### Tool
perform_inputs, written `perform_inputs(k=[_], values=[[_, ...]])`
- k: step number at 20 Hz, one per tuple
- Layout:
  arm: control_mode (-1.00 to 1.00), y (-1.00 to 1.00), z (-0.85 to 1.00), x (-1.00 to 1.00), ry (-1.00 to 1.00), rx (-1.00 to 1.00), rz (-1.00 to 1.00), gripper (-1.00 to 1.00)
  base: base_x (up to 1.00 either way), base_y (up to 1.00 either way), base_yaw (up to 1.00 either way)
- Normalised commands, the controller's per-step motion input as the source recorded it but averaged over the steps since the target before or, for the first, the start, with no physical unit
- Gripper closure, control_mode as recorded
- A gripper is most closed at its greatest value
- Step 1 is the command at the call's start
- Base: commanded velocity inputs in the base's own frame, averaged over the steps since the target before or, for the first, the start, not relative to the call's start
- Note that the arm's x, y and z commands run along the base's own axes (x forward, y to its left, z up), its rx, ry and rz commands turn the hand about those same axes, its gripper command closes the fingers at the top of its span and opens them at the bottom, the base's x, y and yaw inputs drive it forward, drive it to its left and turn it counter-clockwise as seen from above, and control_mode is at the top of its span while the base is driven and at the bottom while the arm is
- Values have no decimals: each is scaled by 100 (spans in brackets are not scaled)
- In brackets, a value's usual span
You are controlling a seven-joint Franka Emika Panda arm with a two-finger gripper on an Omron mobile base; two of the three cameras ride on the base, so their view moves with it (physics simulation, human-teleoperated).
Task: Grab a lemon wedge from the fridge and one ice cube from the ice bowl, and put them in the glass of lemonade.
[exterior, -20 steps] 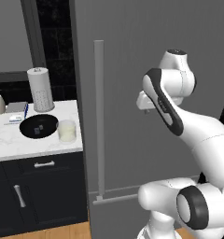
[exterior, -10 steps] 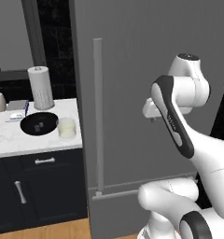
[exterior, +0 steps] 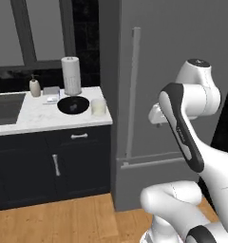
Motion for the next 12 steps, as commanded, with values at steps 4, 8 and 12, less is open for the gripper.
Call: perform_inputs(k=[4,8,12], values=[[100,0,0,0,0,0,0,-100,16,100,6],[100,0,0,0,0,0,0,-100,88,100,14],[100,0,0,0,0,0,0,-100,100,60,0]])
